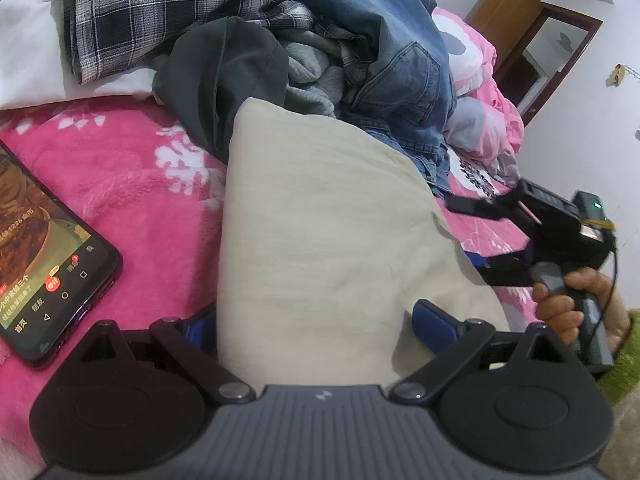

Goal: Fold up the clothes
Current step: 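Push the folded trousers along the bedspread with the left gripper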

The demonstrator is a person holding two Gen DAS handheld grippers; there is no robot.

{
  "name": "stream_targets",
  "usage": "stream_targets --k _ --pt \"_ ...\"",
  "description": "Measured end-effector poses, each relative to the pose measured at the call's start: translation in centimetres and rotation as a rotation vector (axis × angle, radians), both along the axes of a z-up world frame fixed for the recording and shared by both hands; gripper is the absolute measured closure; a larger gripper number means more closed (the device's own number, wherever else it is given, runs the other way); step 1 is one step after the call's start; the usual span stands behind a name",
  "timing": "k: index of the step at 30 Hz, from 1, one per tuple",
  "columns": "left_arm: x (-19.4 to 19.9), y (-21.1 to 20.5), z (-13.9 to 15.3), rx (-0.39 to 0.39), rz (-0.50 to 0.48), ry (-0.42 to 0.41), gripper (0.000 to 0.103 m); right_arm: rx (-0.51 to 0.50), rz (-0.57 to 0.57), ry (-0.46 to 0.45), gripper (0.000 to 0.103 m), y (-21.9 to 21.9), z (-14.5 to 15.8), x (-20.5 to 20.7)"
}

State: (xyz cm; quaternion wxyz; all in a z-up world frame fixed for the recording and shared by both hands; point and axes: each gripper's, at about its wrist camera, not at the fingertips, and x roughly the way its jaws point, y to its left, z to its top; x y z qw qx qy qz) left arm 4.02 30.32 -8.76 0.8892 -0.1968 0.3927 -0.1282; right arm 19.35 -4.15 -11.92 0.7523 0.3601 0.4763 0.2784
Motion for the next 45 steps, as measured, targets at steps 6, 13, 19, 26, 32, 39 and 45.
stream_targets --k 6,13,19,26,32,39,45 --pt "-0.1 -0.1 0.0 0.003 0.003 -0.003 0.006 0.026 0.062 -0.019 0.019 2.3 -0.1 0.0" --pt "-0.1 0.0 0.0 0.005 0.002 -0.006 0.006 0.115 0.142 0.029 0.032 1.1 -0.7 -4.3" --pt "-0.1 -0.5 0.2 0.026 0.016 0.004 0.006 0.131 0.211 0.008 0.038 2.4 -0.8 -7.0" --pt "-0.2 -1.8 1.5 0.043 -0.004 0.032 0.008 0.216 0.139 -0.013 0.085 0.1 -1.4 -7.6" --pt "-1.1 -5.3 2.5 0.029 -0.082 0.033 0.009 0.226 0.105 -0.062 0.085 -3.4 -0.5 -9.0" --pt "-2.3 -12.9 2.3 0.016 -0.287 0.016 0.009 0.146 -0.009 -0.086 0.083 -10.9 0.4 -12.5" --pt "-1.3 -13.6 2.0 0.037 -0.287 0.057 0.011 0.120 -0.076 -0.080 0.077 -13.6 -1.0 -14.5"
